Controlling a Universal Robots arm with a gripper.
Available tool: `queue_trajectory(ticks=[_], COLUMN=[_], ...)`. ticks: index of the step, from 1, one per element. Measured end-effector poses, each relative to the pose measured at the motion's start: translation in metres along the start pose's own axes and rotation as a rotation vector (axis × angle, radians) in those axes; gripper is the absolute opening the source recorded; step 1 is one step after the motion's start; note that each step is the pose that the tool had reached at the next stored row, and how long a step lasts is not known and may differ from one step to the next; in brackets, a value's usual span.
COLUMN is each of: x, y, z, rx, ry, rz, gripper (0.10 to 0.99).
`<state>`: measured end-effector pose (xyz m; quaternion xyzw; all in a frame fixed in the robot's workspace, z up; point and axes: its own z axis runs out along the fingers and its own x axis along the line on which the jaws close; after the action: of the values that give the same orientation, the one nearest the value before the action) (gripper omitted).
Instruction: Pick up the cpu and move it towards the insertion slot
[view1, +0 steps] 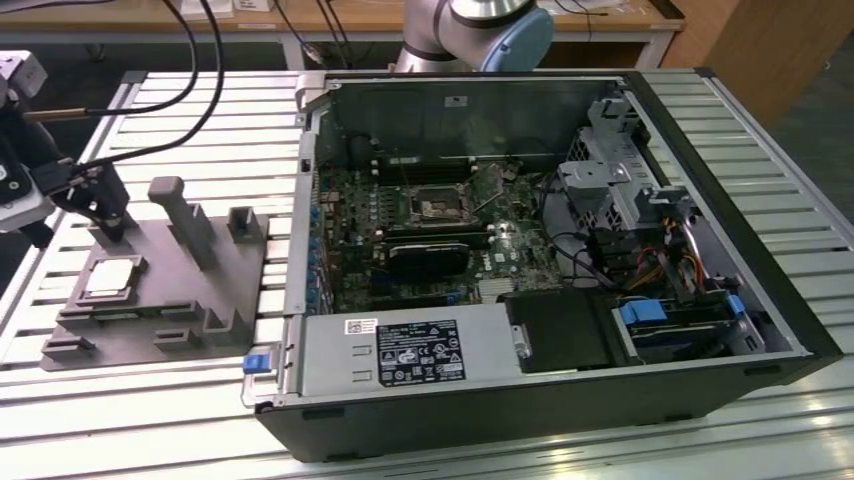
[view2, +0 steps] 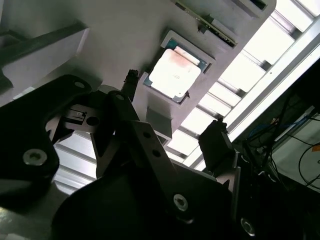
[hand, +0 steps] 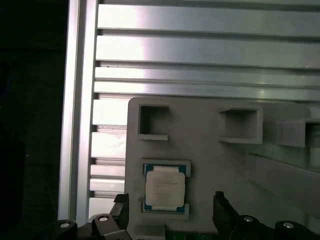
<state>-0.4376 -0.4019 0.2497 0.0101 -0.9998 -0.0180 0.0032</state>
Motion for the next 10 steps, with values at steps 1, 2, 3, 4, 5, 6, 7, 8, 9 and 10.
queue_trajectory(ticks=[1, 2, 3, 4, 5, 6, 7, 8, 9, 10], x=[-0.0001, 0.0000, 0.0000, 0.0000, 0.0000, 0.0001, 0.0002, 0.0002, 0.0002, 0.0003], y=[-0.0004, -0.0005, -0.0008, -0.0010, -0.0014, -0.0017, -0.0019, -0.0021, -0.0022, -0.0024], z=[0.0014, 0.0028, 0.0043, 0.0059, 0.0077, 0.0093, 0.0110, 0.0126, 0.0143, 0.0160], rx=[0.000, 0.000, 0.000, 0.000, 0.000, 0.000, 0.000, 0.000, 0.000, 0.000], ry=[-0.0001, 0.0000, -0.0001, -0.0001, 0.0000, -0.0001, -0.0001, 0.0000, 0.0000, -0.0001], rz=[0.000, 0.000, 0.000, 0.000, 0.000, 0.000, 0.000, 0.000, 0.000, 0.000], gripper=[0.765, 0.765, 0.765, 0.765, 0.765, 0.765, 0.765, 0.765, 0.765, 0.765])
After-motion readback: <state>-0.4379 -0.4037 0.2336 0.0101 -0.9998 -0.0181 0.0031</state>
